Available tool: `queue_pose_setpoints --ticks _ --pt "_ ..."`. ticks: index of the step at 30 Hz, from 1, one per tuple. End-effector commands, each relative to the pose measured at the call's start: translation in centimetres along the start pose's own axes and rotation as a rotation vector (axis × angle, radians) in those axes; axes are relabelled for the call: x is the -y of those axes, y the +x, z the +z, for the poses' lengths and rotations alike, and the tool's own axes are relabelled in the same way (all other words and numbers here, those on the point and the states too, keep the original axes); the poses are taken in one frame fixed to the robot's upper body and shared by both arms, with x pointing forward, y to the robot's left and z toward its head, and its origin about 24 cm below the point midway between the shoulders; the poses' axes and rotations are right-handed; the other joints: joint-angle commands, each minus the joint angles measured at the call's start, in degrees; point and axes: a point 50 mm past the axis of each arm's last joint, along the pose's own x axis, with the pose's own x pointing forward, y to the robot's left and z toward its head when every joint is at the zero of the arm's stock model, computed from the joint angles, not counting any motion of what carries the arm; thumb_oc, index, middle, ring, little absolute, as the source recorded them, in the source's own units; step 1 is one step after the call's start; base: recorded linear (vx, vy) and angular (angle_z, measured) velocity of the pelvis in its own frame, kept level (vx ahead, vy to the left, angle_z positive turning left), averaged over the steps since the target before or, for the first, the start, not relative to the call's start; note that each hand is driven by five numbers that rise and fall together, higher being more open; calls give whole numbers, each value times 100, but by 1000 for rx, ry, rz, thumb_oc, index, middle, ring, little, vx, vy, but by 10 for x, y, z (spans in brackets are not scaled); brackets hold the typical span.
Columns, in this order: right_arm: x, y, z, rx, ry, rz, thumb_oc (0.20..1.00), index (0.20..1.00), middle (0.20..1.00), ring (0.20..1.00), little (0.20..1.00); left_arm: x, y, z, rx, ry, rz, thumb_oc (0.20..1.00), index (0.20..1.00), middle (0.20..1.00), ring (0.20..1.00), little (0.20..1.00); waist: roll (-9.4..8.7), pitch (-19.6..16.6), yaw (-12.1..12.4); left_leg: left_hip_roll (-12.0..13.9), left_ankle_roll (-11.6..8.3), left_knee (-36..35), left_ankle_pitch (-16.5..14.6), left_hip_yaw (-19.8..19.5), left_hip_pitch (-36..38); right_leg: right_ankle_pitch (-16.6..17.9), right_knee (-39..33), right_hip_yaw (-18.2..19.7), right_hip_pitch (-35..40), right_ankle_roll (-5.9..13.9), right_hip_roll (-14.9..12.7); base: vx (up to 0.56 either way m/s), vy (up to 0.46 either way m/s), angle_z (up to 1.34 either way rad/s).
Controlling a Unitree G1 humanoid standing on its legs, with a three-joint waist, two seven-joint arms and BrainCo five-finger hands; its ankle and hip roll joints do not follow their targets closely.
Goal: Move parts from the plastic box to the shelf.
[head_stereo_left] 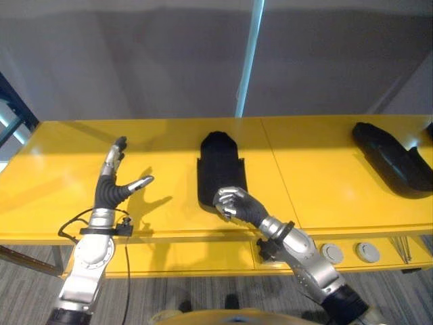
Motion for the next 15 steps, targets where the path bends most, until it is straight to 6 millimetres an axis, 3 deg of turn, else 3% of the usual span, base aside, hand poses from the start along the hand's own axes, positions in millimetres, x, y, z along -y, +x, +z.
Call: queue_pose_setpoints --ticks 1,9,15 --pt "-10 17 14 104 1 26 200 200 200 200 200 -6 14 20 138 -32 39 1000 1000 1000 1000 1000 -207 -28 -5 296 -197 10 -525 -58 141 -940 219 -80 525 353 -460 0 0 0" --pt "-8 30 -1 44 -9 -8 200 200 200 200 200 0 16 21 136 -71 -4 1000 1000 1000 1000 1000 -171 -45 82 263 -187 28 -516 -169 124 -965 224 -193 570 337 -473 1 -4 10" --pt "-2 37 -1 41 -41 -55 200 200 200 200 200 3 15 16 110 -89 -20 1000 1000 1000 1000 1000 -177 -62 164 251 -186 28 -508 -260 114 -986 223 -267 607 324 -476 4 -2 10"
